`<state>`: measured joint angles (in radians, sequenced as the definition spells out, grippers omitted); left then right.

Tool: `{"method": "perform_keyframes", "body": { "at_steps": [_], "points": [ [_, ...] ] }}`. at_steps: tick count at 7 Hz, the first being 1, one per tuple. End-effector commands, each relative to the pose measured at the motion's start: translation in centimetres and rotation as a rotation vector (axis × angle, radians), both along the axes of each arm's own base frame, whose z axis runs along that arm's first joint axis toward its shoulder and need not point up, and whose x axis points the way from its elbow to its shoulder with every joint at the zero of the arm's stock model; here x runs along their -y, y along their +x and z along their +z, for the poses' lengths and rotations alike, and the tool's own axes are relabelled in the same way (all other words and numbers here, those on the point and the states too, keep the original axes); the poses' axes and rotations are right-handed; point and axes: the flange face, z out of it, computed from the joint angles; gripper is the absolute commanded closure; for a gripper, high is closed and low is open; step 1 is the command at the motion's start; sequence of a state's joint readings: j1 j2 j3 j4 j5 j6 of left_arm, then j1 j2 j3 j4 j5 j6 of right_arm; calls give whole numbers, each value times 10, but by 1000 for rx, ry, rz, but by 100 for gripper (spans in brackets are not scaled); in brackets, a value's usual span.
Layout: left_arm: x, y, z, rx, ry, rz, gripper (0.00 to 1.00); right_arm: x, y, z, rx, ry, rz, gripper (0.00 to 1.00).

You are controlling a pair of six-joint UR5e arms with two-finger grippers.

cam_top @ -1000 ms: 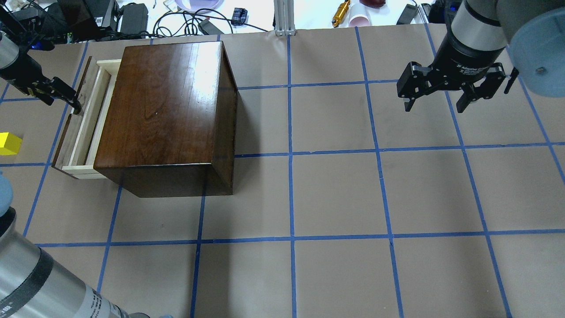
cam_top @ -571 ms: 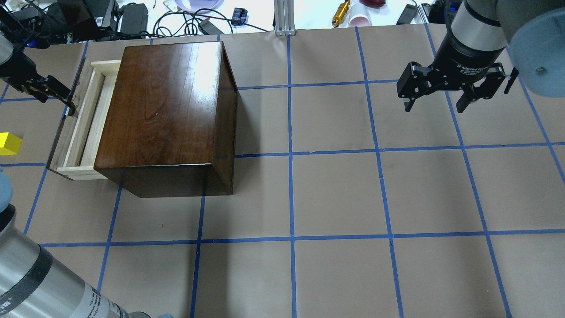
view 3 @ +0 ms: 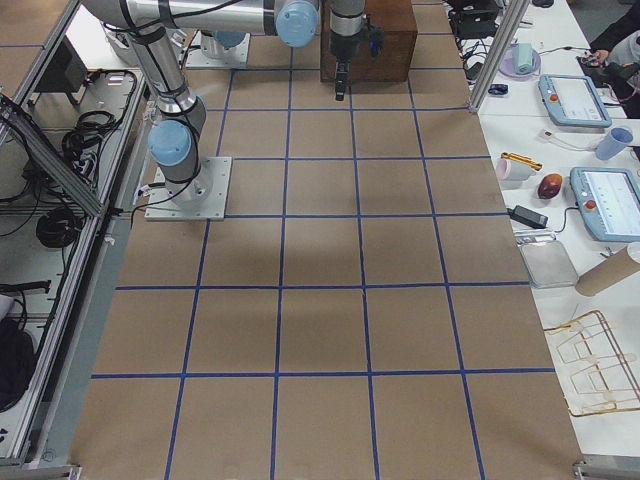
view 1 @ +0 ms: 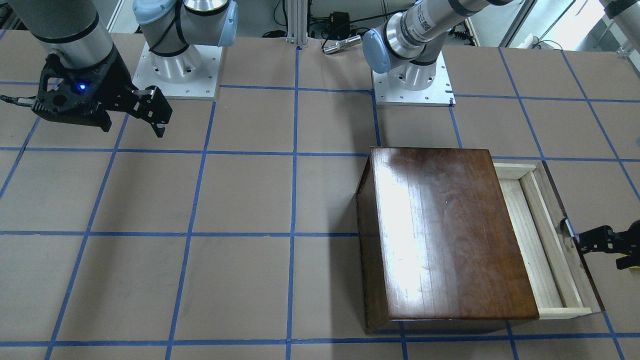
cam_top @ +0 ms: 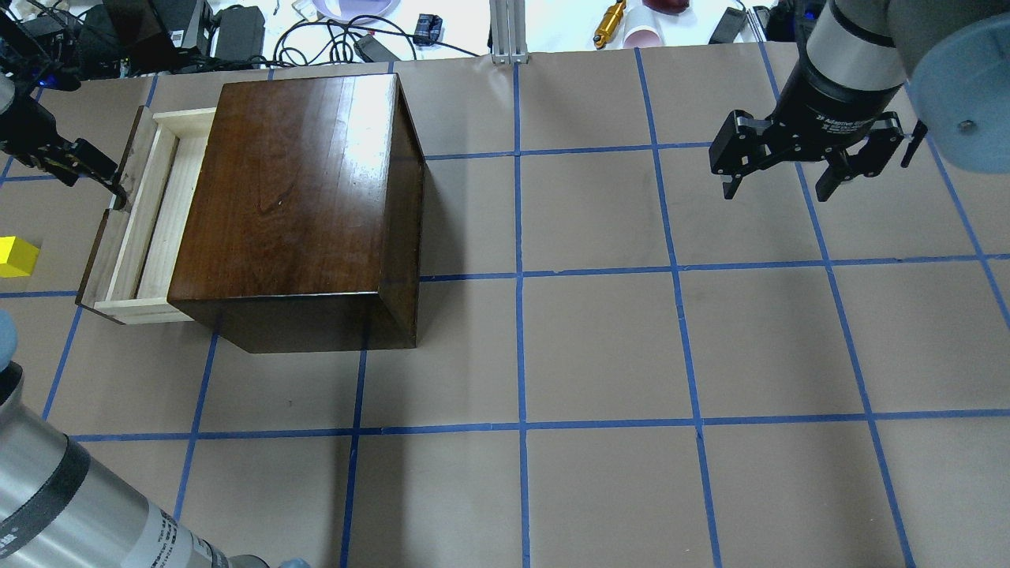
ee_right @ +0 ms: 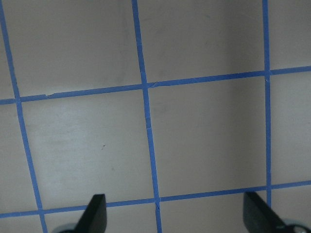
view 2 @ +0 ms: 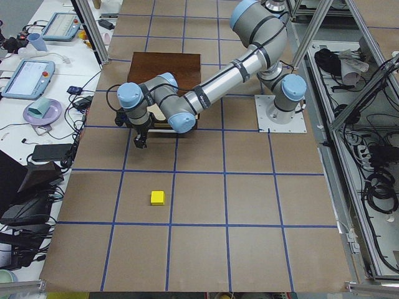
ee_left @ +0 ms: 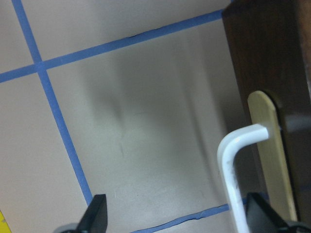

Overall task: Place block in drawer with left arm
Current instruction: 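Pull the drawer open away from the cabinet with the left gripper, then release the handle and move the left gripper to the yellow cube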

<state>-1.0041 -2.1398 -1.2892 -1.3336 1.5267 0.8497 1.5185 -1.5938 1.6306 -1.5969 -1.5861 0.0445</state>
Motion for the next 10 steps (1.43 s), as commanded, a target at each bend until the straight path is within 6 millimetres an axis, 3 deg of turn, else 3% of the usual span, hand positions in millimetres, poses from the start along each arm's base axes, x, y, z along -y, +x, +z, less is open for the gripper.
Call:
{"method": "perform_keyframes", "body": {
  "at_steps": [1, 2, 3, 4, 5, 7, 8, 10],
  "points": [
    [2, 4, 9, 11, -16, 1, 0, 0, 0, 0, 0, 0, 0, 0],
    [7, 11, 27, 34, -43, 8, 0, 0, 0, 0, 0, 0, 0, 0],
    [0, 41, 40, 50, -67, 55, 0, 0, 0, 0, 0, 0, 0, 0],
    [-3, 52, 43, 54, -71, 77, 0, 0, 0, 0, 0, 0, 0, 0],
    [-4, 64, 35, 57, -78, 93, 0, 0, 0, 0, 0, 0, 0, 0],
    [-21, 134, 5, 101, -92, 177, 0, 0, 0, 0, 0, 0, 0, 0],
    [-23, 158, -1, 116, -103, 203, 0, 0, 0, 0, 0, 0, 0, 0],
    [-36, 203, -35, 97, -82, 264, 0, 0, 0, 0, 0, 0, 0, 0]
  ]
}}
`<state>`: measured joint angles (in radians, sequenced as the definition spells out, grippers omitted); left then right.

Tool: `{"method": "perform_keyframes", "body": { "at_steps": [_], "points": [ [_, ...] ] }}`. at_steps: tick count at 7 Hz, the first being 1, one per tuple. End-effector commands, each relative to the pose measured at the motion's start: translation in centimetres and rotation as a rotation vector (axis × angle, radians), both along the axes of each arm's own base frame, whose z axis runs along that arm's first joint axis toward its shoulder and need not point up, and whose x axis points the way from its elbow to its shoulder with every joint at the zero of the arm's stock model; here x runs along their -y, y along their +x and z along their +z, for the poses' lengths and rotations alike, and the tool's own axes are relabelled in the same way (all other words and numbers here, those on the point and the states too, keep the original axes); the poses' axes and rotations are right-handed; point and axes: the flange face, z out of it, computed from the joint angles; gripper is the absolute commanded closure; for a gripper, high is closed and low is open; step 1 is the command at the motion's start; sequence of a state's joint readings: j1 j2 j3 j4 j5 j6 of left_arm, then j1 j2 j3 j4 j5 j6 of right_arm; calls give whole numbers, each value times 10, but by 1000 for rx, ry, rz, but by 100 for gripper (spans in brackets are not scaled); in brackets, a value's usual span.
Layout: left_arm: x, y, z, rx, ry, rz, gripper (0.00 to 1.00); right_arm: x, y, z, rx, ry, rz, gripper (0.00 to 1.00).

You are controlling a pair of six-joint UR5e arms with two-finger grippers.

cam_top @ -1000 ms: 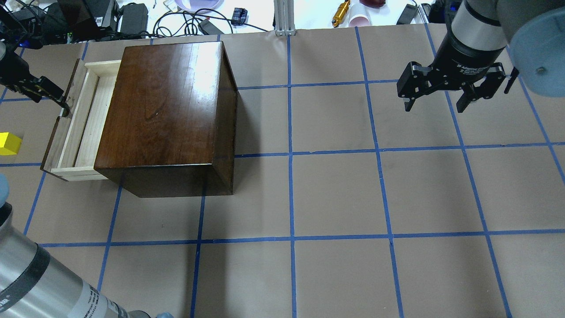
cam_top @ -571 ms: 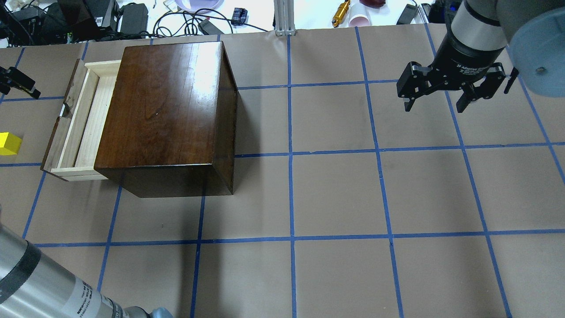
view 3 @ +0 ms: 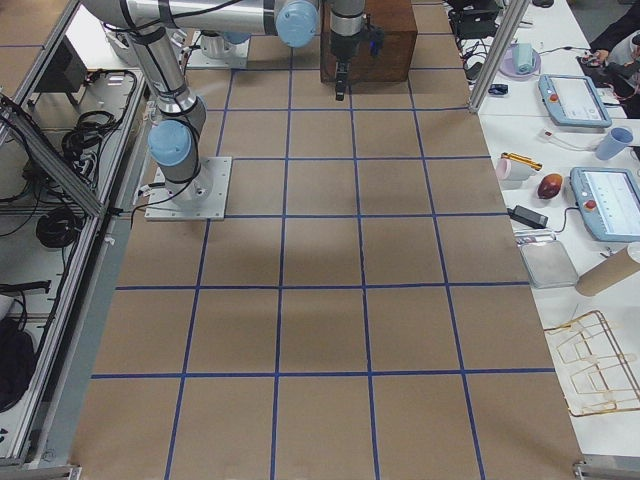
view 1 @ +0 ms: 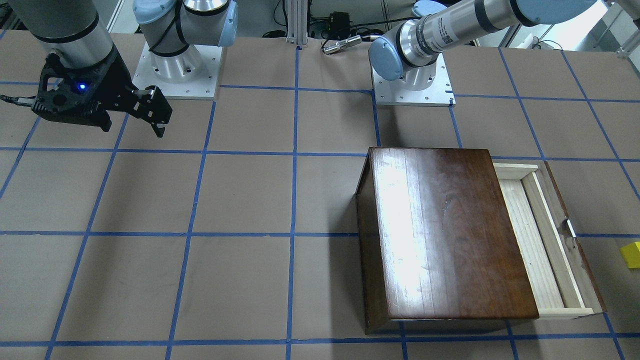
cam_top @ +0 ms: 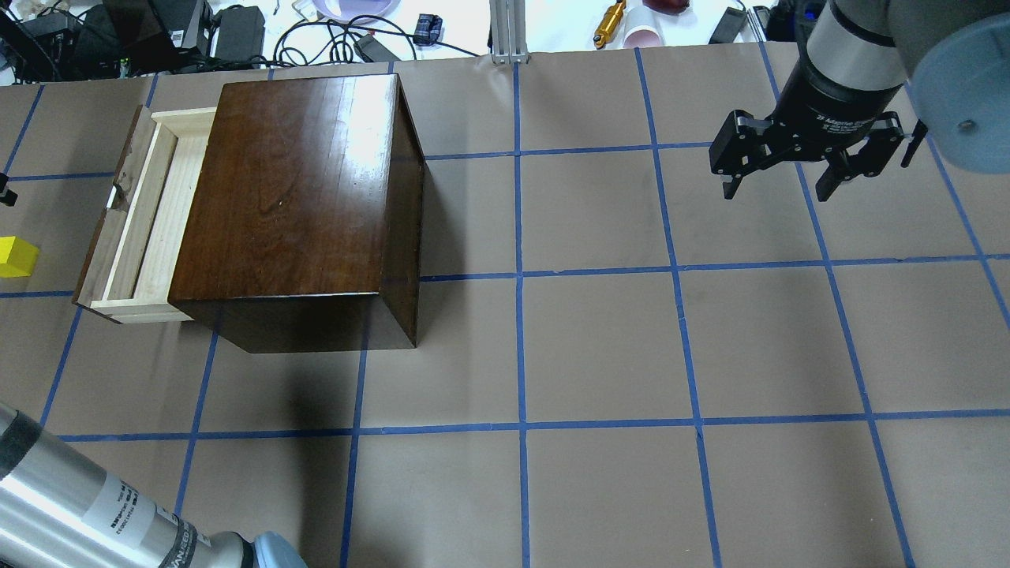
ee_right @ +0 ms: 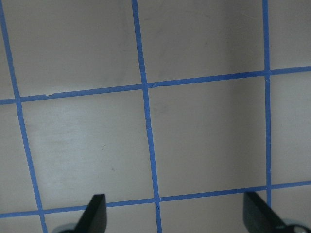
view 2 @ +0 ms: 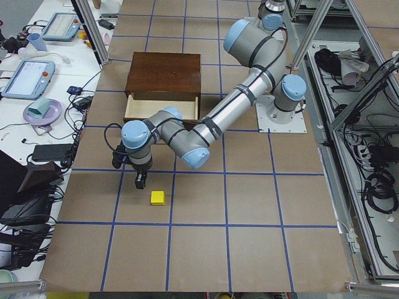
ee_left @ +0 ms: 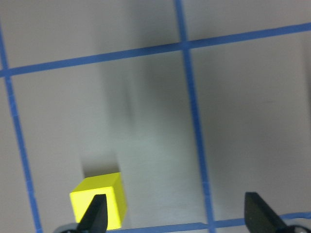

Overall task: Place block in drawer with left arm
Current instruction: 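Release the handle and move the left gripper to the yellow cube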

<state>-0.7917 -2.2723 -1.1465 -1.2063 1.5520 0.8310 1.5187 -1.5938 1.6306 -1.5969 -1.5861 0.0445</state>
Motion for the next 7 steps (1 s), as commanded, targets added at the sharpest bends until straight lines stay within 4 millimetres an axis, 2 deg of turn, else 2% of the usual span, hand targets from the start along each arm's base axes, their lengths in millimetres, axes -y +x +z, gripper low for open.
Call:
{"method": "perform_keyframes", "body": {
  "at_steps": [1, 5, 7],
  "points": [
    [-5, 30, -34, -12, 10, 36, 0, 0, 0, 0, 0, 0, 0, 0],
    [-5, 35, -81, -36, 62, 58, 0, 0, 0, 0, 0, 0, 0, 0],
    [-6, 38, -94, -19, 101, 58, 0, 0, 0, 0, 0, 0, 0, 0]
  ]
}}
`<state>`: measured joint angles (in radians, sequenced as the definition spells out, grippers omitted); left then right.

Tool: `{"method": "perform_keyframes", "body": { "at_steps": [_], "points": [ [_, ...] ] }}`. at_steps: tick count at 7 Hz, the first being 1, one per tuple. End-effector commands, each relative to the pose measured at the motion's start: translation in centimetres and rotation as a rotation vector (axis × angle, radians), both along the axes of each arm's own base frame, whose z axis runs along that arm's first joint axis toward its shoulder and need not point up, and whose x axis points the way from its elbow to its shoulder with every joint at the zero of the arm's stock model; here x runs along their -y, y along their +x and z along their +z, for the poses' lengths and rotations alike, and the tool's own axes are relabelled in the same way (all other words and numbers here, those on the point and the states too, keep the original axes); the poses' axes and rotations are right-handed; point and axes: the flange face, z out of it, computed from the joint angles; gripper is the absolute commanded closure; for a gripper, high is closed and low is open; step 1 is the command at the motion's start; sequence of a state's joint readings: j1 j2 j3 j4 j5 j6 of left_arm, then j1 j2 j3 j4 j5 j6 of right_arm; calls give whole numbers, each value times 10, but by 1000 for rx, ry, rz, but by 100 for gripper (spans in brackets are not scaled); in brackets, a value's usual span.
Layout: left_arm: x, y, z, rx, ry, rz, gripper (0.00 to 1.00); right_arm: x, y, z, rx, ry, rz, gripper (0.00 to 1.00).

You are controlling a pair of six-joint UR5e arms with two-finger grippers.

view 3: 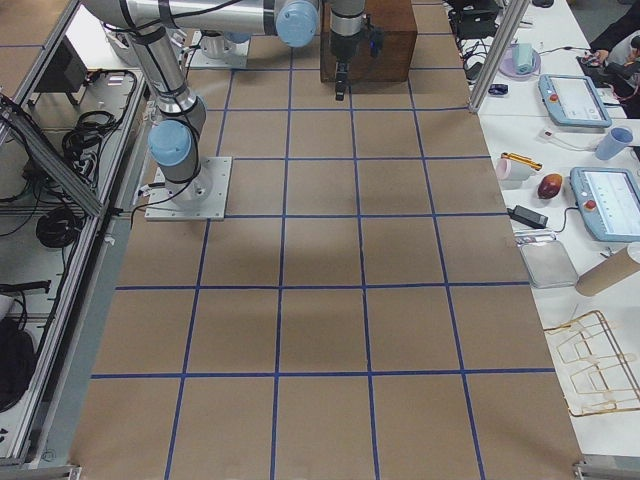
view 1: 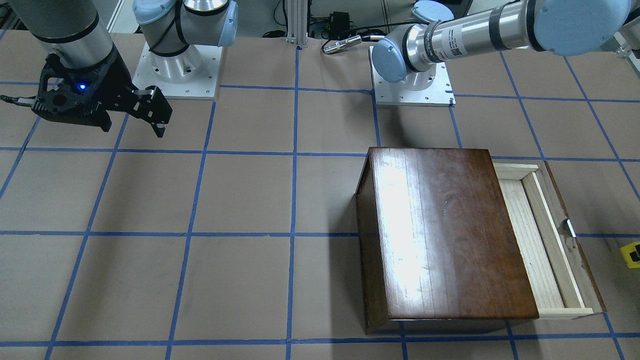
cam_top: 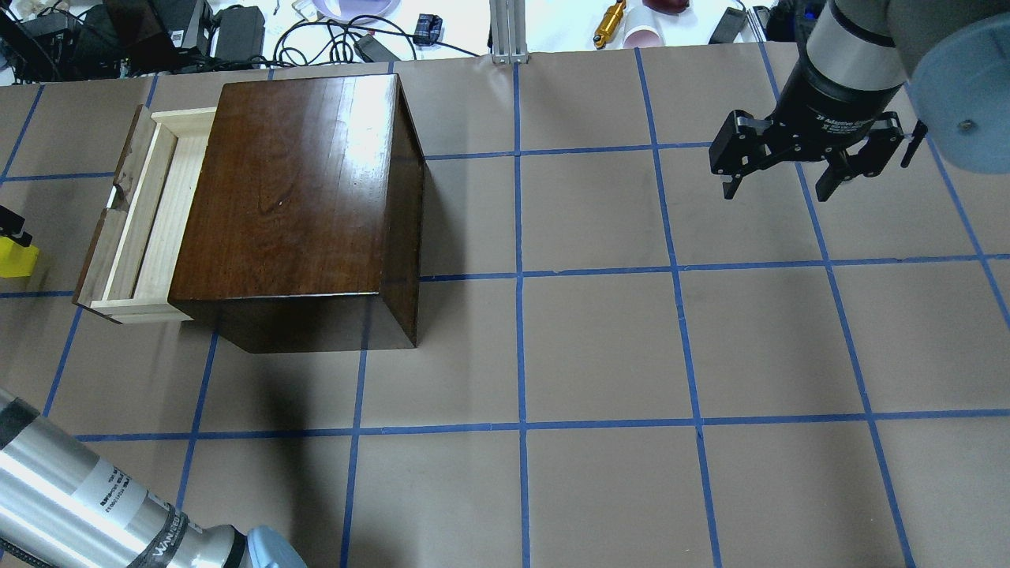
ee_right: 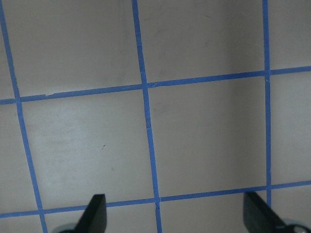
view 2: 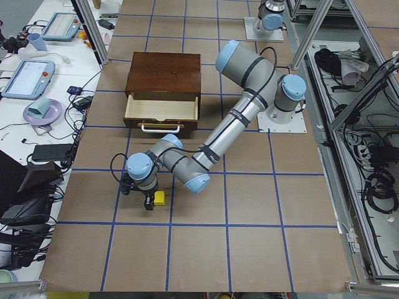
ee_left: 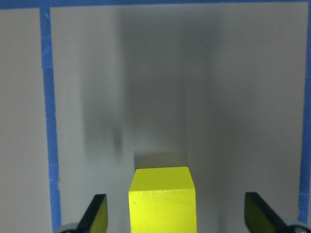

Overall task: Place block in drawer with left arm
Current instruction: 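Grasp the yellow cube with the left gripper and lift it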

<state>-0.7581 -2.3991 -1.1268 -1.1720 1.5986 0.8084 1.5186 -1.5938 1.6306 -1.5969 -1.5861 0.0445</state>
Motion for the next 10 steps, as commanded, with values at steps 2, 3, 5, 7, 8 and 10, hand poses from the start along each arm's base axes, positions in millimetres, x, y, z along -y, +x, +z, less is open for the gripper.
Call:
{"method": "perform_keyframes", "body": {
  "at_steps": [2, 3, 5, 7, 8, 10],
  "points": [
    [-1, 2, -18, -7, 27, -4, 25, 0, 0, 0, 0, 0, 0, 0],
    [0, 2, -17, -5, 25, -7, 87, 0, 0, 0, 0, 0, 0, 0],
    [0, 1, -6, 4, 15, -21, 100, 0, 0, 0, 0, 0, 0, 0],
    [-3, -7, 37, 10, -3, -26, 100, 0, 0, 0, 0, 0, 0, 0],
    [-3, -23, 70, 7, -4, -38, 100, 0, 0, 0, 0, 0, 0, 0],
    [12, -90, 148, 30, -27, -110, 100, 0, 0, -1, 0, 1, 0, 0]
  ]
}}
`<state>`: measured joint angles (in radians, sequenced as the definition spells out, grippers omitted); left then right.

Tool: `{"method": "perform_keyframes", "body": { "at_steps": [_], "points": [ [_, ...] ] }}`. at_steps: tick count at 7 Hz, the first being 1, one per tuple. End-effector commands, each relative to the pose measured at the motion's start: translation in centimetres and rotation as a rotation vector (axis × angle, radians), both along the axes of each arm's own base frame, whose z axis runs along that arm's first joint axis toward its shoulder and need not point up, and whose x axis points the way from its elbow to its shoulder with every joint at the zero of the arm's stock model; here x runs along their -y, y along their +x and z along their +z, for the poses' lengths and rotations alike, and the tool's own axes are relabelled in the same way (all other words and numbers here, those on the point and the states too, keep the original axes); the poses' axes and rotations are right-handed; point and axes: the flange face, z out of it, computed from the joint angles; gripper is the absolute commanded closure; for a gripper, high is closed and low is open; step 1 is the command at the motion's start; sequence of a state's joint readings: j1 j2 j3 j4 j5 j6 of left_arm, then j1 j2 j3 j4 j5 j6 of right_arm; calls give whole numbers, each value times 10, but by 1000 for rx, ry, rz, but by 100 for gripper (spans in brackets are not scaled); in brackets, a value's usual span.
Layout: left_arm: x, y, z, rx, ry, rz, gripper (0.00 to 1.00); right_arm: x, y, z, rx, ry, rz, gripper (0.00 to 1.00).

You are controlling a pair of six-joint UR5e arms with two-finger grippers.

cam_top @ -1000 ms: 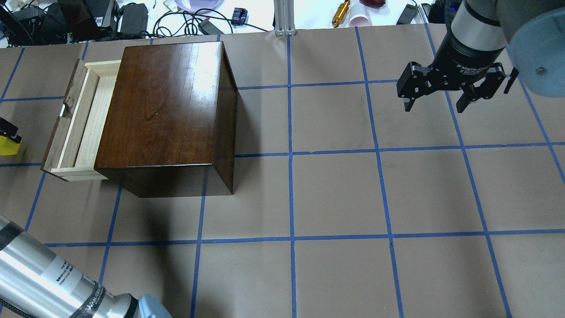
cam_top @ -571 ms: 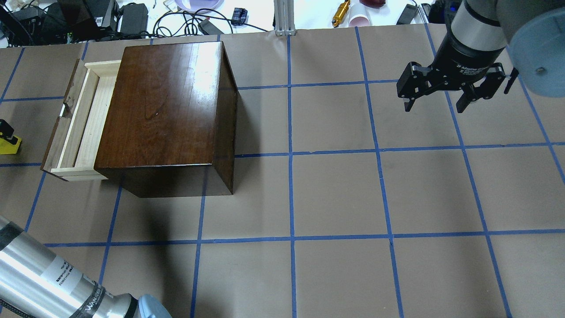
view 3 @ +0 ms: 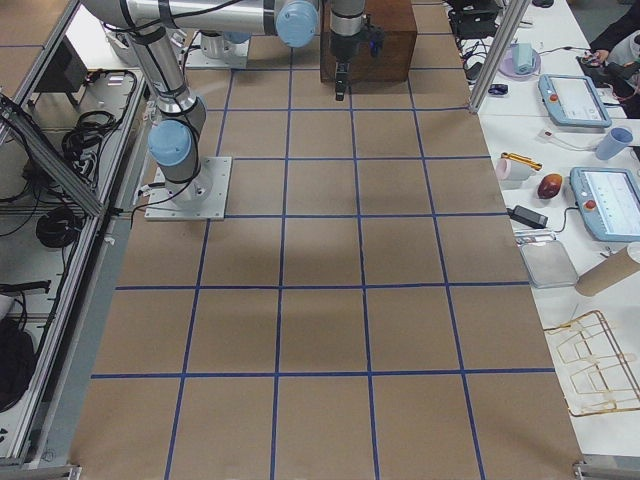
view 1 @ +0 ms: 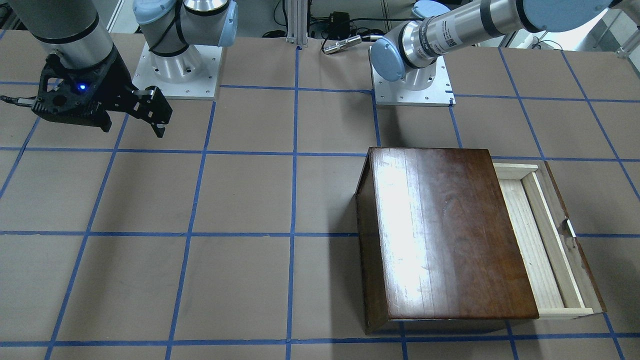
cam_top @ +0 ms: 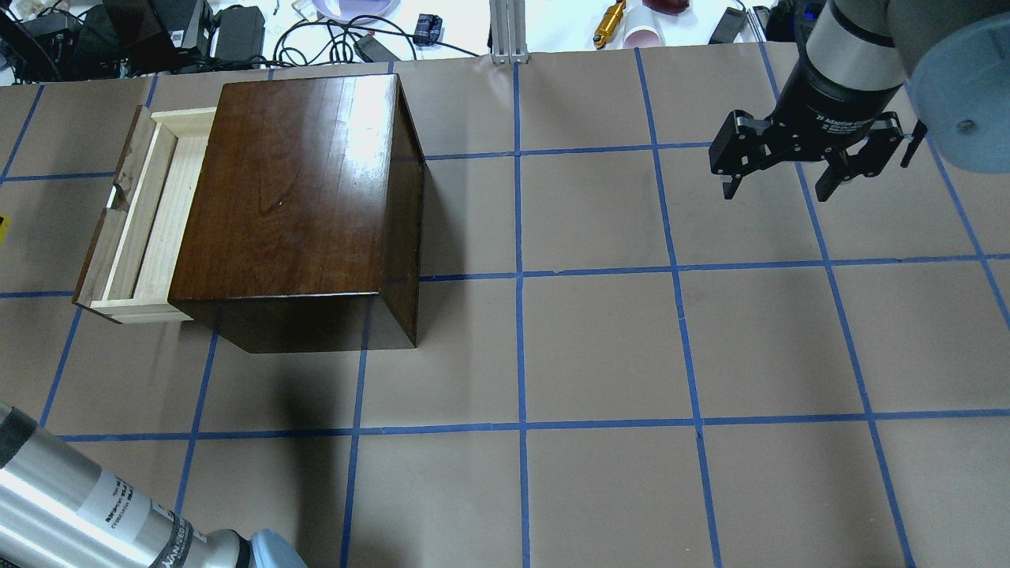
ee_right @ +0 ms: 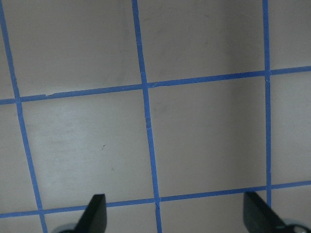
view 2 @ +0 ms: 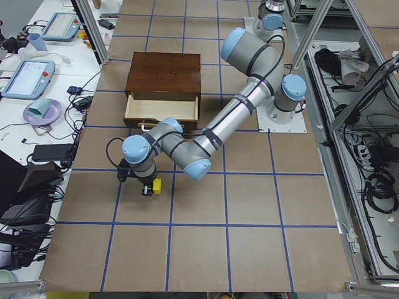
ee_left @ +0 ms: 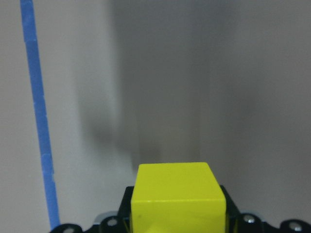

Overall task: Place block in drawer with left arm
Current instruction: 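Grasp the yellow cube with the left gripper and lift it, then carry the yellow cube over the open drawer and release it inside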

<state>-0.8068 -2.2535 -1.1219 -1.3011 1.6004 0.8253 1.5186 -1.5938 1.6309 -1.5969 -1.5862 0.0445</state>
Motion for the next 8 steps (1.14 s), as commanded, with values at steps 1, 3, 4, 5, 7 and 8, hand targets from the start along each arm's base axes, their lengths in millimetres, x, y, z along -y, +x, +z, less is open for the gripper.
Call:
{"method": "perform_keyframes", "body": {
  "at_steps": [1, 3, 4, 5, 7, 8],
  "points": [
    [13, -80, 87, 43, -43, -88, 100, 0, 0, 0, 0, 0, 0, 0],
    [16, -143, 132, 34, -56, -88, 100, 0, 0, 0, 2, 0, 0, 0],
    [21, -184, 139, 10, -39, -38, 100, 0, 0, 0, 2, 0, 0, 0],
    [25, -217, 142, -30, -38, -25, 100, 0, -1, -1, 2, 1, -1, 0],
    [29, -252, 116, -140, -23, 75, 100, 0, 0, 0, 2, 0, 0, 0],
    [25, -270, 99, -156, 13, 92, 100, 0, 0, 0, 2, 0, 0, 0]
  ]
}}
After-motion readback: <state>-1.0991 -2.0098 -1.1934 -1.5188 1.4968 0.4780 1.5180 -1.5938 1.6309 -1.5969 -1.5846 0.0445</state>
